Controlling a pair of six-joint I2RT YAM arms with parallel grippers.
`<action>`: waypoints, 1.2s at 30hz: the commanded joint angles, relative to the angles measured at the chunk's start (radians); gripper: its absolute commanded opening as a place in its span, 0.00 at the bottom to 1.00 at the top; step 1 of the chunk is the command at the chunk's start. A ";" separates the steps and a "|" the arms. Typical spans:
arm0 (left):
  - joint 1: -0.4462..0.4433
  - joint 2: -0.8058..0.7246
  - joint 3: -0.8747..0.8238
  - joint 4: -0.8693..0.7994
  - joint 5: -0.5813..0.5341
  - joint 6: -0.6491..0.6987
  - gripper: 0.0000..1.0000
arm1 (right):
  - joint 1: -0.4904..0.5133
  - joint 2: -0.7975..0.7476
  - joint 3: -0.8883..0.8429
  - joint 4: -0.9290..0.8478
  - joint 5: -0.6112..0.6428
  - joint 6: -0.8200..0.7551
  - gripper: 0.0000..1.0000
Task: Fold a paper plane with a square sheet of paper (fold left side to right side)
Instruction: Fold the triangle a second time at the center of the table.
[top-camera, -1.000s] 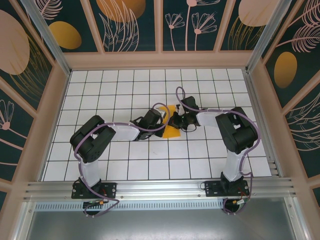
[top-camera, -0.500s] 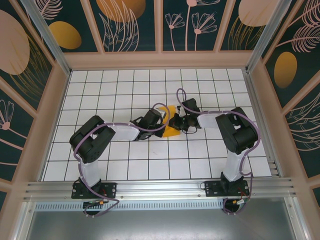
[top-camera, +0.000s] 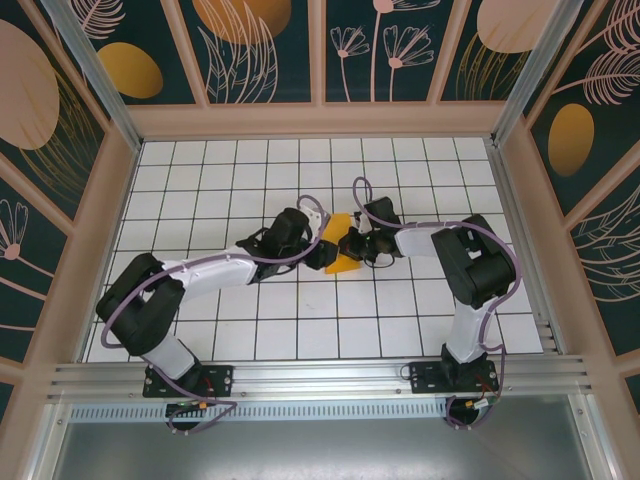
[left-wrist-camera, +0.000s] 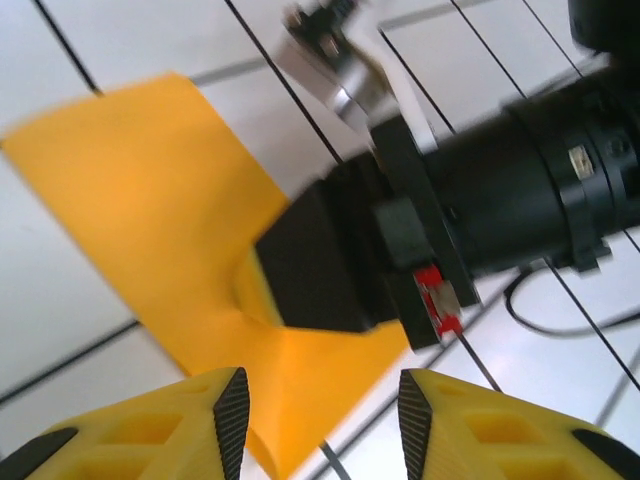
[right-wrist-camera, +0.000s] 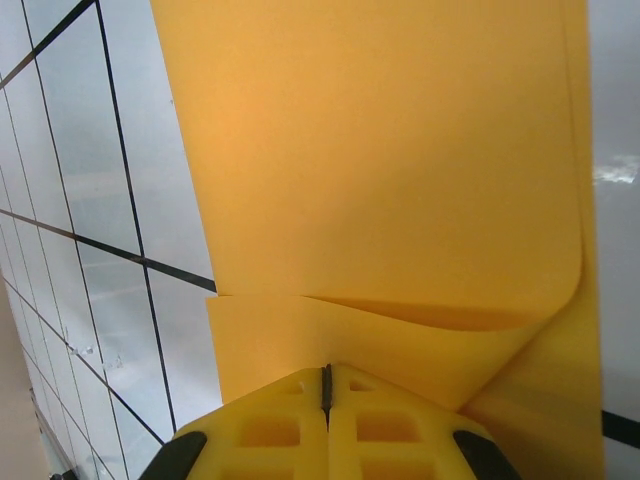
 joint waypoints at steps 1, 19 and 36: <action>0.004 0.050 -0.011 0.039 0.148 -0.022 0.45 | -0.007 0.029 -0.042 -0.128 0.063 -0.019 0.02; 0.004 0.195 0.042 0.044 0.155 -0.028 0.43 | -0.006 0.027 -0.034 -0.140 0.061 -0.026 0.02; 0.003 0.228 0.018 -0.015 0.139 -0.017 0.41 | -0.008 0.025 -0.027 -0.161 0.071 -0.034 0.02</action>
